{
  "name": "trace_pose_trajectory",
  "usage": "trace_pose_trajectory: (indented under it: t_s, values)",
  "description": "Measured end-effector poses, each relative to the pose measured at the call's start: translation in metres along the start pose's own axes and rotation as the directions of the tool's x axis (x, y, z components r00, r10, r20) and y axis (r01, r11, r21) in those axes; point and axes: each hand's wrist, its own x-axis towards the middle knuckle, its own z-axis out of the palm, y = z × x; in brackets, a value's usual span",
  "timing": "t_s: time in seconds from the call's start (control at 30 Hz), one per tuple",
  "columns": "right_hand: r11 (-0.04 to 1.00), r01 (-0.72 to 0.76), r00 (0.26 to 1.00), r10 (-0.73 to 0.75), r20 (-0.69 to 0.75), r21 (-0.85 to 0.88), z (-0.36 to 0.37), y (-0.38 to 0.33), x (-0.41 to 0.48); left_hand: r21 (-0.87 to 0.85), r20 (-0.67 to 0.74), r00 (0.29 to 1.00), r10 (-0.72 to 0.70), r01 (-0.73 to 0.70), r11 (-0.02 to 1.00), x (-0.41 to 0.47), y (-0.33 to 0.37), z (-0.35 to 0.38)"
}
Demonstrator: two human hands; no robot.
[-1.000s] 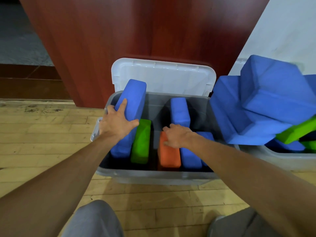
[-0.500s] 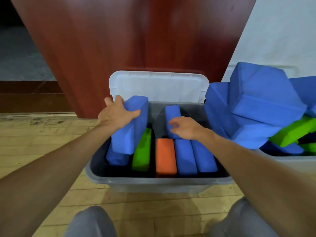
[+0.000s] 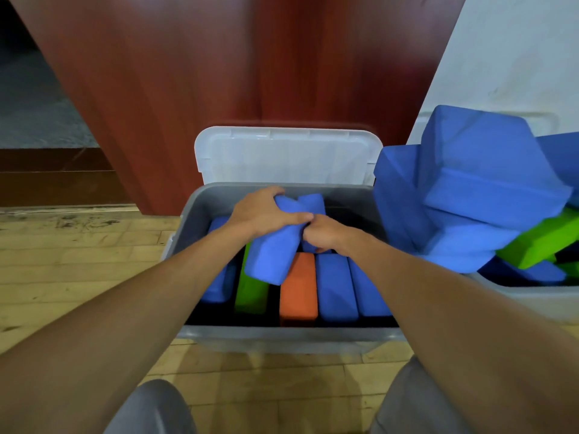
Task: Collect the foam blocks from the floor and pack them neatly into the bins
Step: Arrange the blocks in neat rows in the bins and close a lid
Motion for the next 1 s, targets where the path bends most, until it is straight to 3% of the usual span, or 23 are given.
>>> trace_pose_trajectory:
  t_s: [0.13, 0.23, 0.37, 0.43, 0.47, 0.53, 0.57, 0.6, 0.67, 0.8, 1.0]
  values:
    - [0.903, -0.002, 0.998, 0.029, -0.056, 0.43, -0.01, 0.005, -0.003, -0.453, 0.073, 0.997, 0.015, 0.02, 0.891, -0.003, -0.025, -0.001]
    - [0.748, 0.048, 0.999, -0.022, -0.048, 0.662, -0.01, -0.005, -0.003, -0.552, 0.097, 0.993, 0.071, -0.006, 0.834, -0.005, -0.046, 0.002]
    - [0.565, 0.135, 0.99, -0.038, -0.138, 0.814, -0.011, -0.015, -0.002, -0.679, 0.15, 0.986, 0.077, 0.045, 0.733, -0.007, -0.047, 0.011]
    - [0.62, 0.194, 0.975, -0.037, -0.218, 0.76, -0.016, -0.014, 0.0, -0.675, 0.092, 0.995, 0.042, 0.032, 0.737, -0.007, -0.034, 0.01]
    - [0.72, 0.221, 0.964, -0.061, -0.257, 0.658, -0.018, -0.012, 0.0, -0.666, 0.054, 0.998, 0.039, 0.007, 0.746, -0.007, -0.026, 0.009]
    - [0.937, 0.202, 0.957, -0.128, -0.259, 0.284, -0.017, -0.001, -0.001, -0.638, -0.018, 0.999, 0.037, -0.04, 0.769, -0.005, -0.013, 0.006]
    - [0.988, 0.142, 0.973, -0.128, -0.193, 0.063, -0.016, 0.007, -0.003, -0.632, -0.037, 0.999, 0.023, -0.042, 0.774, -0.002, -0.01, 0.003]
    - [0.989, 0.079, 0.991, -0.092, -0.093, -0.127, -0.014, 0.014, -0.006, -0.627, -0.038, 0.999, 0.002, -0.026, 0.779, 0.0, -0.008, 0.0]
    - [0.941, 0.008, 0.998, 0.016, 0.068, -0.338, -0.012, 0.028, -0.01, -0.594, 0.017, 0.999, -0.04, 0.043, 0.803, 0.003, -0.006, -0.006]
    - [0.944, -0.071, 0.995, 0.089, 0.041, -0.322, -0.02, 0.037, -0.01, -0.469, 0.122, 0.993, -0.008, 0.065, 0.881, 0.008, 0.005, -0.006]
    - [0.99, -0.054, 0.998, 0.051, -0.023, -0.128, -0.023, 0.039, -0.007, -0.231, 0.101, 0.995, -0.014, 0.037, 0.972, 0.031, 0.03, 0.007]
